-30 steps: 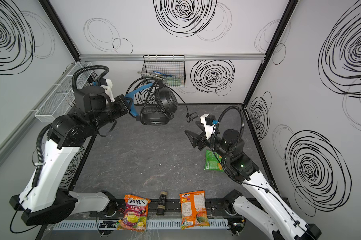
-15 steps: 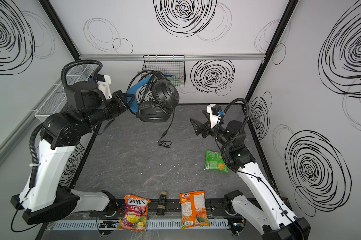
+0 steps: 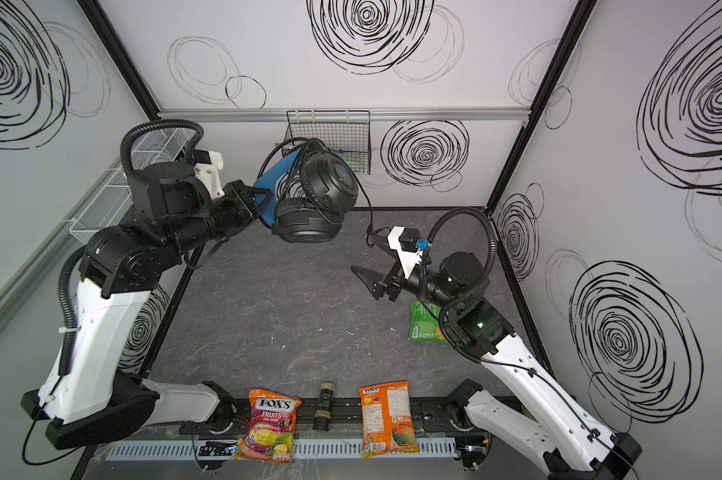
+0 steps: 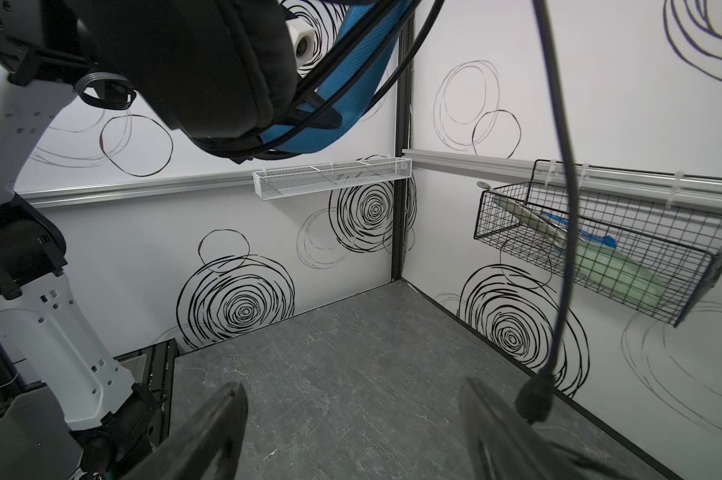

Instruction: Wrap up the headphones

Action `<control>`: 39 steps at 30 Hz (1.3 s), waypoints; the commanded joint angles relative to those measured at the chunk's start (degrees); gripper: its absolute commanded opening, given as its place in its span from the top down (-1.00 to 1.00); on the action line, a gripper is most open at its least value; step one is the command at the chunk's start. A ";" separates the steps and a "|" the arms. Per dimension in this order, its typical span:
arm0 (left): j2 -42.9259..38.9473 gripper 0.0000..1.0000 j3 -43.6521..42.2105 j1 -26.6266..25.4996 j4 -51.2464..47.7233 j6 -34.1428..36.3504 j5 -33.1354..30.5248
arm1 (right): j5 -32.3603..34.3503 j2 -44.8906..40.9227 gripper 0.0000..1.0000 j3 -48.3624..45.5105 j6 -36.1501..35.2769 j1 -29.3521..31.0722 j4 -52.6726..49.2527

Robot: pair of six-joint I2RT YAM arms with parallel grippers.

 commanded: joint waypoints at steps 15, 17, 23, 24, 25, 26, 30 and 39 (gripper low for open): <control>-1.72 1.00 1.66 0.58 8.70 -3.91 3.03 | 5.91 5.06 -0.63 -0.52 -6.02 0.93 2.59; -1.99 1.00 1.46 0.61 8.87 -4.16 2.89 | 4.68 4.89 -0.63 -0.81 -4.60 1.43 3.27; -2.16 1.00 1.64 0.98 9.52 -4.62 3.86 | -1.37 3.80 -0.63 0.30 -2.14 2.63 1.09; -2.08 1.00 1.69 0.95 9.65 -4.71 4.05 | -2.34 3.79 -0.63 0.46 -2.01 2.81 0.49; -1.95 1.00 1.84 1.00 9.70 -4.78 4.19 | -3.08 3.63 -0.63 0.42 -1.81 3.03 -0.03; -1.95 1.00 1.91 1.08 9.88 -4.84 4.40 | -3.46 3.53 -0.63 0.40 -1.75 3.32 -0.51; -1.91 1.00 1.93 1.01 10.48 -5.41 4.89 | 0.49 3.34 -0.62 -0.46 -3.32 4.14 -1.45; -1.73 1.00 1.45 0.73 10.80 -5.85 5.13 | 12.44 4.31 -0.62 0.73 -4.14 3.81 1.12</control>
